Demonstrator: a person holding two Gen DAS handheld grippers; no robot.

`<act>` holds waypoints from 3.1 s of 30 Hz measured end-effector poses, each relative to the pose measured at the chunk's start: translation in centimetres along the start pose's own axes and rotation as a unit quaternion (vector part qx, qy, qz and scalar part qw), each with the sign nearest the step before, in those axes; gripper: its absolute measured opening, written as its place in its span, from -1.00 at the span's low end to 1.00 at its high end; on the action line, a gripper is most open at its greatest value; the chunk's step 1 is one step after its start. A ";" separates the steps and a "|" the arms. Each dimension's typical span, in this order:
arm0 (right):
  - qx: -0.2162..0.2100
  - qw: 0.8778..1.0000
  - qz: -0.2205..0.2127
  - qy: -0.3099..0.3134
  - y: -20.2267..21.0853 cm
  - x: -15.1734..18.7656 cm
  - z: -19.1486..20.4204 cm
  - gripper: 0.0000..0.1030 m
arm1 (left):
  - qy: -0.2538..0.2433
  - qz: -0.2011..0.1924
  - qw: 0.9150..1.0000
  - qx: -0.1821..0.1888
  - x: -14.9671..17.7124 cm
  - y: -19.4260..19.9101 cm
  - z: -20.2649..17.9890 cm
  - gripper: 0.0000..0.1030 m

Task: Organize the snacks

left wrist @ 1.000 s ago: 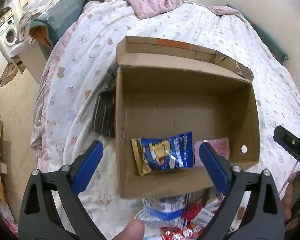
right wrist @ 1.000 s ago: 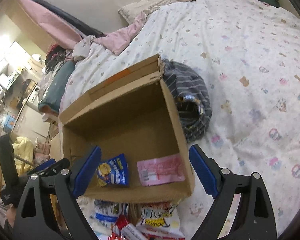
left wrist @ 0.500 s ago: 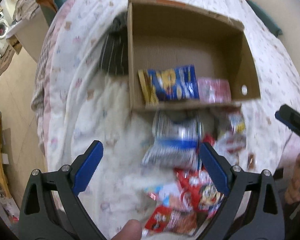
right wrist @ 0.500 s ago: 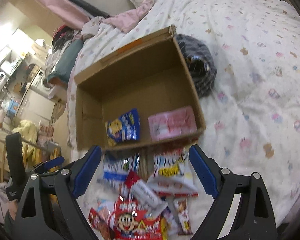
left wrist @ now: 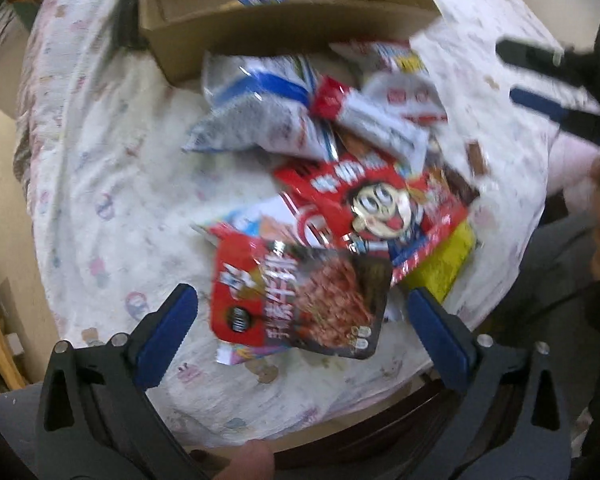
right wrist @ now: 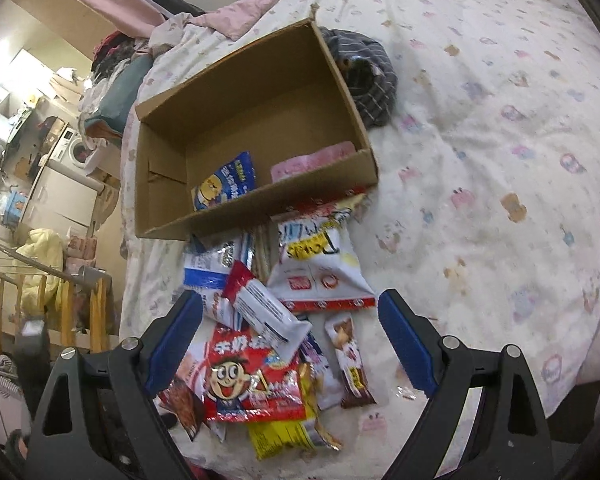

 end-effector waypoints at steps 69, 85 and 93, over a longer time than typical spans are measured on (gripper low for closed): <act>-0.001 0.999 0.038 0.004 -1.4 1.9 -0.4 0.78 | 0.061 -0.105 0.990 0.065 -3.0 8.4 3.8 -0.97; 0.012 0.998 0.058 0.012 -2.5 2.3 0.1 0.78 | 0.065 -0.023 0.997 0.024 -3.8 2.3 4.5 0.96; 0.003 0.998 0.058 0.010 -2.6 2.1 0.1 0.78 | 0.132 0.048 0.987 0.079 -5.4 -1.9 4.3 0.61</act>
Point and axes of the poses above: each gripper's, at about its wrist camera, not at the fingertips, and y roughly against the way its jaws point, z to its left, x to its underside, the point moved 4 cm from there along -y, roughly the way its jaws point, and after that the axes turned 2 degrees about x, right-handed, at the moved point
